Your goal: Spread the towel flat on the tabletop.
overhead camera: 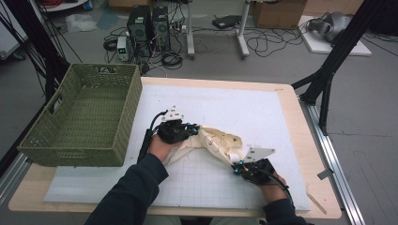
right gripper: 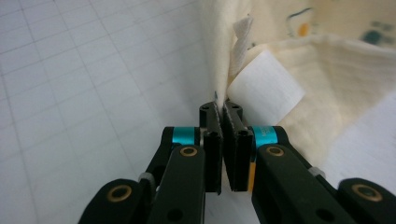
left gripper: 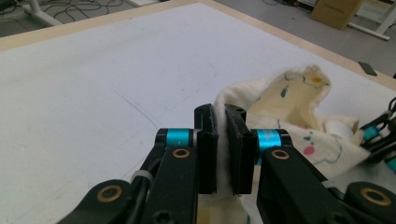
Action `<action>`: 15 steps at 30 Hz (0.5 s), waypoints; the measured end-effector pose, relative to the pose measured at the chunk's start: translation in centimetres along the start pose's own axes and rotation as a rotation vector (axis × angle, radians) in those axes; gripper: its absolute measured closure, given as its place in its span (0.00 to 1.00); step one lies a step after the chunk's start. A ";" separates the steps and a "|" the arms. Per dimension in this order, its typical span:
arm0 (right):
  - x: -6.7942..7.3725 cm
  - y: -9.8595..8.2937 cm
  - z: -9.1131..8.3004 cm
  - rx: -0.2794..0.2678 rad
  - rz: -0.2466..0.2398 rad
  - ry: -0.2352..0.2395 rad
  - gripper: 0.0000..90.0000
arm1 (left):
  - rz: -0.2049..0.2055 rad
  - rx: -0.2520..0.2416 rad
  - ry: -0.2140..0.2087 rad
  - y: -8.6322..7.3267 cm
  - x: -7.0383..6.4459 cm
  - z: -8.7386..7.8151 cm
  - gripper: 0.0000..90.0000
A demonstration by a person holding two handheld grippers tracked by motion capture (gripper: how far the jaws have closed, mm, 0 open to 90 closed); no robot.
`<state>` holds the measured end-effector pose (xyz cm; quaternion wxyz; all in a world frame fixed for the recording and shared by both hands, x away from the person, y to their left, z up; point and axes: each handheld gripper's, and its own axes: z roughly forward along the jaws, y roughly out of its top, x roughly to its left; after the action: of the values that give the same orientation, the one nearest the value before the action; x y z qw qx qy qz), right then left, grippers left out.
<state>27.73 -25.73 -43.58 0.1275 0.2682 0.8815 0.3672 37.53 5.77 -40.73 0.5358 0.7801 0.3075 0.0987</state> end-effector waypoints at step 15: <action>-4.2 -3.5 -4.8 -0.059 0.178 -0.155 0.97 | -0.030 0.013 0.133 -0.4 1.8 0.4 0.95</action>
<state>27.86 -32.92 -42.66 0.1703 0.3690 0.8305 0.3810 39.04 6.58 -41.54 0.5106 0.7706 0.3545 0.1404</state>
